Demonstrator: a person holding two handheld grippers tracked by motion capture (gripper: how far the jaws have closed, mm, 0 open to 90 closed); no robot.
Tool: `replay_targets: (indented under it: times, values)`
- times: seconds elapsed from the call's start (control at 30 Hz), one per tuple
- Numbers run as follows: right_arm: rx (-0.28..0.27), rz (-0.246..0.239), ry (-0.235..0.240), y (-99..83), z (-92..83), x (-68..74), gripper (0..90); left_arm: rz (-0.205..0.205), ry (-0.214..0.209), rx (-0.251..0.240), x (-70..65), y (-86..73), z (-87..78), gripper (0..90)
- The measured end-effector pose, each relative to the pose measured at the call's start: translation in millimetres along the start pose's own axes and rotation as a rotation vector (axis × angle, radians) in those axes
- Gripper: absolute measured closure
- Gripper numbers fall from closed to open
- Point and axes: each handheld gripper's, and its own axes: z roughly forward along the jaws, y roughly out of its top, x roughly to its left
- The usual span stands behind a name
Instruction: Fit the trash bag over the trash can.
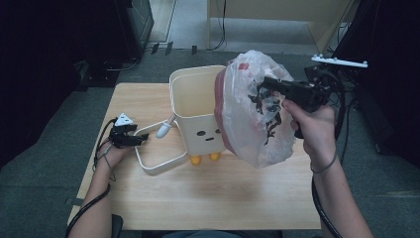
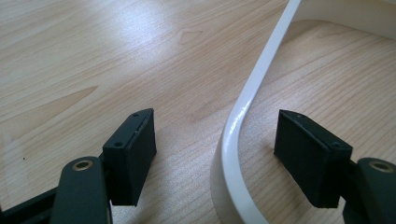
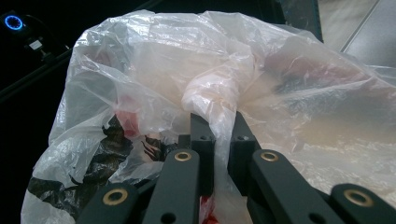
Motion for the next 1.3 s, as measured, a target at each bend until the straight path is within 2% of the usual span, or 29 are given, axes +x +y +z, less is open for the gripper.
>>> replay_targets:
  times: [0.27,0.57,0.77,0.9,1.13,1.3]
  values:
    - [0.055,-0.016,0.034,23.3,35.1,17.7,85.7,-0.002,0.0,-0.002,-0.2,0.0,0.2,29.6]
    - [0.157,-0.024,0.064,37.9,88.7,33.5,85.7,0.001,-0.001,0.001,0.1,0.1,-0.1,29.6]
    - [0.204,-0.025,0.079,47.2,117.5,41.6,85.8,0.0,-0.001,0.001,0.1,0.1,0.0,29.6]
    - [0.233,-0.029,0.078,47.6,137.0,43.7,85.7,0.001,-0.001,0.0,0.1,0.0,0.0,29.6]
    - [0.3,-0.031,0.03,38.8,168.2,38.0,85.6,0.0,-0.001,0.0,0.1,0.0,0.0,29.6]
    - [0.351,-0.07,0.001,29.9,184.7,39.0,84.3,0.001,-0.001,0.0,0.1,0.0,0.0,29.6]
